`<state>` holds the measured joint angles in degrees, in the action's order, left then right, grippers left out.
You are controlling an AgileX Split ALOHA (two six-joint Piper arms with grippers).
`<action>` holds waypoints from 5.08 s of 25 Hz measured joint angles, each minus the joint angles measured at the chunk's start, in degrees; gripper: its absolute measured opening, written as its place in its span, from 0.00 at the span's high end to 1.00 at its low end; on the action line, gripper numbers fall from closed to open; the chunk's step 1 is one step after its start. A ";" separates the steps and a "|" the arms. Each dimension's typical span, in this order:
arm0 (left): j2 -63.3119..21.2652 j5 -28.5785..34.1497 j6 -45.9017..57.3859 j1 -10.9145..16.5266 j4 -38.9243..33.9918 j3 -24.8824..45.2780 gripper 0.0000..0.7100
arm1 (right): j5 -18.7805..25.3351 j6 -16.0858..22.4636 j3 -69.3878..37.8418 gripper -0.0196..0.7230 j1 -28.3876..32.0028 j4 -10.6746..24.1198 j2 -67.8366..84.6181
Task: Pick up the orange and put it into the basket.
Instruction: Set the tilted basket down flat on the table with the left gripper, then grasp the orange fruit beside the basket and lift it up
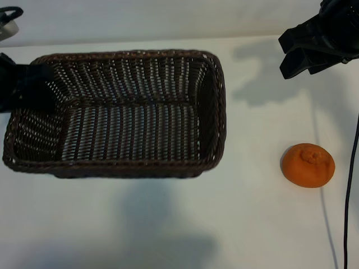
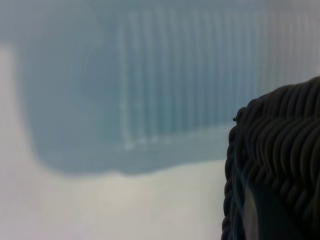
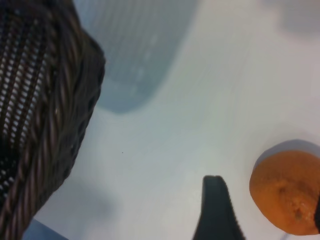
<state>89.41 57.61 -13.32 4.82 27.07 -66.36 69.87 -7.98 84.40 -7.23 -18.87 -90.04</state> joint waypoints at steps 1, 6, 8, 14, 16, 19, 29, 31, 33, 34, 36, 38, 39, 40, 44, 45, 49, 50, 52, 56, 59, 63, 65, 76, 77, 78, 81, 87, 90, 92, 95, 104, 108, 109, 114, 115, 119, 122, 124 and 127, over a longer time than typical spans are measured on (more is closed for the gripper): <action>0.60 -0.01 0.20 -0.13 0.32 -0.57 0.78 | 0.00 0.00 0.00 0.36 0.00 0.00 0.00; 4.11 -0.56 2.29 -2.55 0.54 -3.15 0.78 | 0.00 0.00 0.00 0.36 0.00 0.00 0.00; 5.86 -1.90 2.94 -4.35 0.59 -3.33 0.78 | 0.00 0.00 0.00 0.36 0.00 0.00 0.00; 11.31 -8.50 6.48 -8.00 0.64 -3.39 0.79 | 0.00 -0.05 0.00 0.36 0.00 0.00 0.00; 13.24 -10.42 7.10 -8.90 0.64 -3.50 0.79 | 0.00 -0.05 0.00 0.36 0.00 0.00 0.00; 16.19 -12.15 7.31 -10.21 0.76 -3.57 0.79 | 0.00 -0.05 0.00 0.36 0.00 -0.02 0.00; 20.15 -18.17 8.77 -11.75 1.13 -3.57 0.79 | 0.00 0.01 0.00 0.36 0.00 -0.06 0.00; 20.35 -18.58 8.77 -12.09 1.07 -3.57 0.79 | 0.00 -0.03 0.00 0.36 0.00 -0.06 0.00; 20.43 -18.98 8.77 -12.25 1.08 -3.57 0.79 | 0.00 -0.03 0.00 0.36 0.00 -0.06 0.00; 20.43 -19.04 8.77 -12.29 1.14 -3.57 0.79 | 0.00 -0.03 0.00 0.36 0.00 -0.06 0.00; 20.43 -19.30 8.77 -12.29 1.20 -3.57 0.79 | 0.00 -0.03 0.00 0.36 0.00 -0.06 0.00; 20.43 -19.35 8.77 -12.29 1.20 -3.57 0.79 | 0.00 -0.03 0.00 0.36 0.00 -0.06 0.00; 20.43 -19.35 8.77 -12.29 1.14 -3.57 0.79 | 0.00 -0.03 0.00 0.36 0.00 -0.06 0.00; 20.43 -19.35 8.77 -12.29 1.07 -3.57 0.79 | 0.00 -0.03 0.00 0.36 0.00 -0.06 0.00; 20.43 -19.37 8.77 -12.29 1.07 -3.57 0.79 | 0.00 -0.03 0.00 0.36 0.00 -0.06 0.00; 20.43 -19.49 8.77 -12.29 1.07 -3.57 0.79 | 0.00 -0.03 0.00 0.36 0.00 -0.06 0.00; 20.43 -20.24 8.77 -12.29 1.07 -3.57 0.79 | 0.00 -0.03 0.00 0.36 0.00 -0.06 0.00; 20.43 -20.44 8.77 -12.29 1.07 -3.57 0.79 | 0.00 -0.03 0.00 0.36 0.00 -0.06 0.00; 20.43 -20.56 8.77 -12.29 1.07 -3.57 0.79 | 0.00 -0.03 0.00 0.36 0.00 -0.06 0.00; 21.04 -20.87 8.77 -12.29 1.12 -3.57 0.79 | 0.00 -0.03 0.00 0.36 0.00 -0.06 0.00; 22.33 -21.01 8.77 -12.29 1.12 -3.57 0.79 | 0.00 -0.03 0.00 0.36 0.00 -0.06 0.00; 22.92 -21.31 8.77 -12.29 1.12 -3.61 0.79 | 0.00 -0.03 0.00 0.36 0.00 -0.06 0.00; 22.92 -21.37 8.51 -12.29 1.12 -3.67 0.79 | 0.00 -0.03 0.00 0.36 0.00 -0.06 0.00; 22.92 -20.73 7.51 -12.29 1.11 -3.67 0.76 | 0.00 -0.03 0.00 0.36 0.00 -0.06 0.00; 22.92 -20.43 7.51 -12.29 1.24 -3.67 0.73 | 0.00 -0.03 0.00 0.36 0.00 -0.06 0.00; 22.92 -20.02 7.51 -12.29 1.47 -3.67 0.68 | 0.00 -0.03 0.00 0.36 0.00 -0.06 0.00; 22.87 -19.44 7.56 -12.29 2.22 -3.73 0.51 | 0.00 -0.03 0.00 0.36 0.00 -0.08 0.00; 22.76 -19.32 7.62 -12.29 2.50 -3.78 0.32 | 0.00 -0.03 0.00 0.36 0.00 -0.08 0.00; 22.65 -18.46 7.67 -12.29 2.56 -3.78 0.31 | 0.00 -0.03 0.00 0.36 0.00 -0.08 0.00; 22.57 -17.36 7.67 -12.29 2.56 -3.78 0.31 | 0.00 -0.03 0.00 0.36 0.00 -0.08 0.00; 22.51 -15.58 7.67 -12.29 2.56 -3.78 0.31 | 0.00 -0.03 0.00 0.36 0.00 -0.08 0.00; 22.46 -10.88 7.67 -11.53 0.81 -3.78 0.31 | 0.00 -0.03 0.00 0.36 0.00 -0.13 0.00; 22.46 -9.70 7.67 -11.53 0.17 -3.78 0.31 | 0.00 -0.03 0.00 0.36 0.00 -0.13 0.00; 22.46 -9.70 7.73 -11.53 0.13 -3.78 0.31 | 0.00 -0.03 0.00 0.36 0.00 -0.13 0.00; 20.01 -9.42 7.73 -11.53 -0.14 -3.92 0.31 | 0.00 -0.03 0.00 0.36 0.00 -0.13 0.00; 19.07 -8.69 7.73 -11.53 -0.38 -4.22 0.31 | 0.00 -0.03 0.00 0.36 0.00 -0.13 0.00; 15.26 -3.42 8.51 -11.28 -3.20 -6.46 0.31 | 0.00 -0.03 0.00 0.36 0.00 -0.13 0.00; 11.88 1.23 9.83 -10.90 -6.82 -8.15 0.31 | 0.00 -0.03 0.00 0.36 0.00 -0.13 0.00; 9.16 3.02 10.05 -10.76 -8.29 -8.57 0.31 | 0.00 -0.03 0.00 0.36 0.00 -0.07 0.00; 5.00 5.26 10.05 -10.57 -9.71 -8.87 0.31 | -0.05 -0.03 0.00 0.36 0.00 -0.07 0.00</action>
<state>94.41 62.87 -3.27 -5.75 17.36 -75.23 69.82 -8.02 84.40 -7.23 -18.94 -90.04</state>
